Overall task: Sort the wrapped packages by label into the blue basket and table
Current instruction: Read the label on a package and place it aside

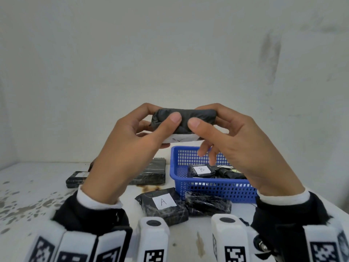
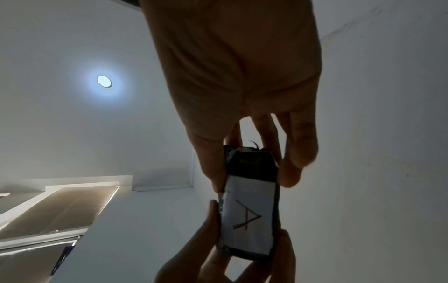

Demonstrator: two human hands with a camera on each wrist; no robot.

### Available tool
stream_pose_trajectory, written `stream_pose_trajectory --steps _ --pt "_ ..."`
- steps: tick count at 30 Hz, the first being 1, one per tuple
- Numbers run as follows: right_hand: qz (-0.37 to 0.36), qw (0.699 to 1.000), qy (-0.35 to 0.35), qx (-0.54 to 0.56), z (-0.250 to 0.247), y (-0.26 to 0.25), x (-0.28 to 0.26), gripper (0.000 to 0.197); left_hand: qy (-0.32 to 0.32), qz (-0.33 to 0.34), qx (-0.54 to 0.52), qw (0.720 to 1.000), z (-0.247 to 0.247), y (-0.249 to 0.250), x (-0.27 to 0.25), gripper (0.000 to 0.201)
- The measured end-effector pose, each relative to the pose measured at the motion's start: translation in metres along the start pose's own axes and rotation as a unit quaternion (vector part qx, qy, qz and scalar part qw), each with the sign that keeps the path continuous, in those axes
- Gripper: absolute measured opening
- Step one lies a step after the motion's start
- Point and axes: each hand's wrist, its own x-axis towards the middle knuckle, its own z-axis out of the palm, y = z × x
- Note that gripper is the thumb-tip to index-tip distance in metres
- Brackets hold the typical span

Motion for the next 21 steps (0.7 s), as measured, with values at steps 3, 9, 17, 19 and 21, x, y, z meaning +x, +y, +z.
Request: stream_pose_trajectory --steps 3,9,17,19,21 --pt "-0.004 1.000 0.010 0.000 0.001 0.000 0.000 0.034 -0.001 0.001 0.025 1.000 0.002 0.000 0.000 0.034" --pt "-0.005 1.000 0.007 0.007 -0.001 -0.004 -0.001 0.043 0.007 -0.006 -0.004 1.000 0.000 0.004 -0.002 0.030" --pt "-0.001 0.999 0.000 0.053 -0.004 -0.002 -0.002 0.059 0.012 -0.042 -0.041 0.998 -0.008 -0.003 0.003 0.056" --pt "0.003 0.999 0.000 0.049 -0.004 -0.004 -0.001 0.048 0.003 -0.043 -0.039 0.998 -0.008 -0.002 0.003 0.042" --pt "0.005 0.999 -0.002 0.045 -0.005 -0.005 -0.002 0.041 0.001 -0.042 -0.028 0.999 -0.008 0.000 0.002 0.033"
